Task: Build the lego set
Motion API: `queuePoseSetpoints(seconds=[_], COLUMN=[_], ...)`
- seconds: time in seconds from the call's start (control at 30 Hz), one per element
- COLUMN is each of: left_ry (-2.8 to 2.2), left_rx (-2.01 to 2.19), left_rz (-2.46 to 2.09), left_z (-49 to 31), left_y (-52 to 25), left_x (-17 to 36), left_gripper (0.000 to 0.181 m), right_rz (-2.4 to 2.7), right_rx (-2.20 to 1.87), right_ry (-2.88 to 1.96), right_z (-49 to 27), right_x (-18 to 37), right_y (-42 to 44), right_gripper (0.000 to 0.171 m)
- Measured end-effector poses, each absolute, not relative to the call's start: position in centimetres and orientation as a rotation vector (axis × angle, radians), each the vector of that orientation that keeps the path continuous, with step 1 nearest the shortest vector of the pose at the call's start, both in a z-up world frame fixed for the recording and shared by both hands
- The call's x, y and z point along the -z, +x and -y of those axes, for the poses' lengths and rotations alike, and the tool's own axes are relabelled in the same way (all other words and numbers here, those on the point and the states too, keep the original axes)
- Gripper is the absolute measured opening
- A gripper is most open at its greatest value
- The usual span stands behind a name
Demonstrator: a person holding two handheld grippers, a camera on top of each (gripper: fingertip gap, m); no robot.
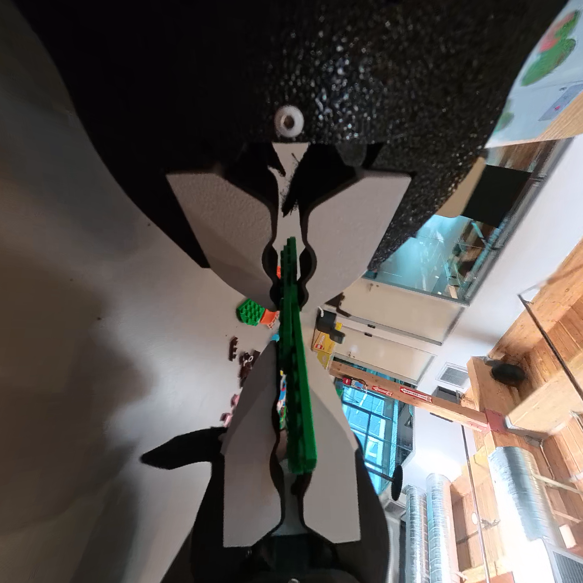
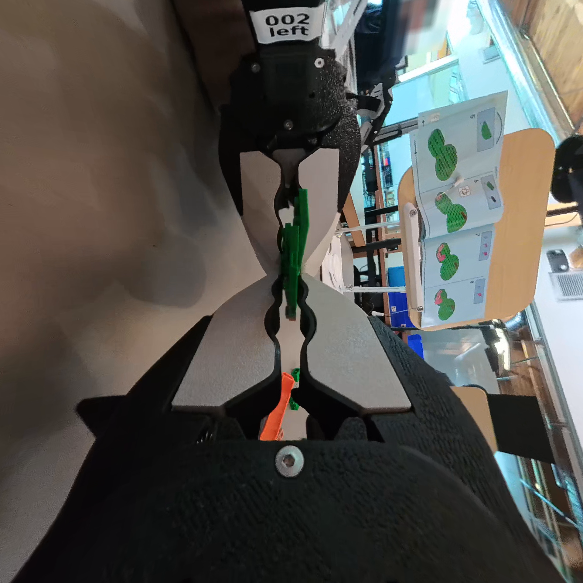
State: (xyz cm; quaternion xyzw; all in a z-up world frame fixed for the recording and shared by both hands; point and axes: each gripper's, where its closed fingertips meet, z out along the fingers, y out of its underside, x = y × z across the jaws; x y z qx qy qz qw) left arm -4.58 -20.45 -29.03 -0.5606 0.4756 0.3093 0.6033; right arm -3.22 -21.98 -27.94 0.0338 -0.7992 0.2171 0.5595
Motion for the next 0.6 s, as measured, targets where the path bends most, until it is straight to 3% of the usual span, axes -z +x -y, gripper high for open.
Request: queuePoseSetpoints(seconds=[0.03,0.1,0.23,0.43,0.6], left_ry=[-1.325,-1.393,-1.507,-1.554,-1.572], left_rx=[-0.667,-0.523,-0.092,0.246,0.299], left_rz=[-1.075,-1.01,-0.82,-0.663,-0.647], left_z=[20.4,20.4,20.6,21.0,21.1], left_y=[-4.7,-5.0,-4.8,-4.7,-4.7], left_x=[29.0,29.1,28.6,27.6,27.6], left_gripper=[0.008,0.009,0.008,0.009,0.008], right_rz=[1.878,1.872,1.931,2.013,2.012], right_rx=[-0.525,-0.577,-0.899,-1.164,-1.306], right_ry=[0.063,0.001,-0.267,-0.624,-0.689], right_z=[21.9,21.5,21.7,22.0,22.9], right_x=[27.8,27.2,25.8,25.4,25.0], right_y=[-3.3,-3.5,-3.7,-5.3,-6.5], right_gripper=[0.007,0.021,0.032,0.031,0.019])
